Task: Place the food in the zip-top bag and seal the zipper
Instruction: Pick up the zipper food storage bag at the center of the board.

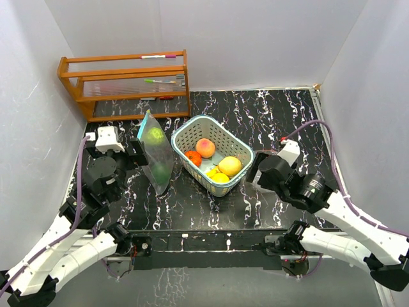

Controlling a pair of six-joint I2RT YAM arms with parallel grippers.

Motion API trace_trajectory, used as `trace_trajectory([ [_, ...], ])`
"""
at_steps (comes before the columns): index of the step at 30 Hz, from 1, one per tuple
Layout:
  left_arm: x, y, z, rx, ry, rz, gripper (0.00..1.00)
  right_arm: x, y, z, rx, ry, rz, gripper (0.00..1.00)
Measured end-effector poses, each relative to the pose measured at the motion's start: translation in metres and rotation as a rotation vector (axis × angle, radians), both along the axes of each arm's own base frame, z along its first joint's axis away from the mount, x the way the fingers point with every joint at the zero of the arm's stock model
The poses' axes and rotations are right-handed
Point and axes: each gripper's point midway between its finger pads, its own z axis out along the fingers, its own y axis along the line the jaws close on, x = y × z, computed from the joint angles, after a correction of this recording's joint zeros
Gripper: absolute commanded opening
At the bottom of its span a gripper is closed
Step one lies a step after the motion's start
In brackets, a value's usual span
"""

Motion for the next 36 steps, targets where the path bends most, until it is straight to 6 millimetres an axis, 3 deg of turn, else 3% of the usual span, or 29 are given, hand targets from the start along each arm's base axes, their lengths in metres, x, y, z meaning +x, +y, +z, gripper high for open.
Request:
trace_trajectory([
  [15, 0.001, -0.016, -0.006, 0.007, 0.025, -0.079, 0.97, -0.014, -0.02, -0.061, 0.014, 0.117, -0.178, 0.85],
  [23, 0.0, -0.02, -0.006, 0.003, 0.028, -0.105, 0.97, 0.003, -0.022, -0.073, -0.051, 0.122, -0.228, 0.84],
  [28, -0.002, -0.02, -0.004, -0.006, 0.019, -0.113, 0.97, 0.021, -0.022, -0.077, -0.065, 0.113, -0.254, 0.7],
  [36, -0.003, -0.02, -0.002, -0.012, 0.013, -0.121, 0.97, 0.042, -0.03, -0.088, -0.043, 0.083, -0.286, 0.62],
])
